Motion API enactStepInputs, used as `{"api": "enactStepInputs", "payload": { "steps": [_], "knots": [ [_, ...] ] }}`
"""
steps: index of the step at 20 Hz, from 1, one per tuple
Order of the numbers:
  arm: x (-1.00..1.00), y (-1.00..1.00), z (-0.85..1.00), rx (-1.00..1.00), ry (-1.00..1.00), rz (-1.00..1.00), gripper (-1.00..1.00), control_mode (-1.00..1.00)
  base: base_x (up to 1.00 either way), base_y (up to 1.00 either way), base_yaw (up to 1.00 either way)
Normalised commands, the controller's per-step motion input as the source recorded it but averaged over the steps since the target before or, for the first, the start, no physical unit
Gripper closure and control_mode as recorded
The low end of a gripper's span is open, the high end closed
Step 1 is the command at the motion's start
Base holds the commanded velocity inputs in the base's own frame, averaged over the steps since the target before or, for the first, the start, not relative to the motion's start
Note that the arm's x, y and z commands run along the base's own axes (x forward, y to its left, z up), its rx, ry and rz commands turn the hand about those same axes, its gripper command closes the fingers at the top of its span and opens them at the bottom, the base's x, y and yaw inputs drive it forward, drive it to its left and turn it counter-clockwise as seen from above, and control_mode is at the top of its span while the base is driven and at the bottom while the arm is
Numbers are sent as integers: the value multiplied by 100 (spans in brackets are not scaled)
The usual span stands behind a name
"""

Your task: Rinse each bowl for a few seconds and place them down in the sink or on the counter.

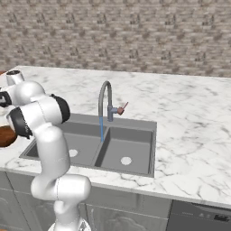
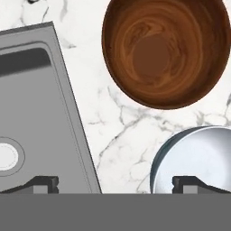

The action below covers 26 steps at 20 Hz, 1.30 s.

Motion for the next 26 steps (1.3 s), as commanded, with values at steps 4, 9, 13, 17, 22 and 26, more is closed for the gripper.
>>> {"api": "enactStepInputs", "payload": {
  "steps": [4, 9, 13, 17, 22, 26],
  "knots": [
    [18, 12, -22, 0, -2, 4, -100, -100, 0, 0, 0],
    [22, 16, -22, 0, -1, 4, -100, -100, 0, 0, 0],
    [22, 18, -21, 0, -2, 3, -100, -100, 0, 0, 0],
    [22, 16, -22, 0, -2, 3, -100, -100, 0, 0, 0],
    [19, 12, -22, 0, -2, 3, -100, -100, 0, 0, 0],
    [21, 15, -22, 0, -1, 3, -100, -100, 0, 0, 0]
  ]
}}
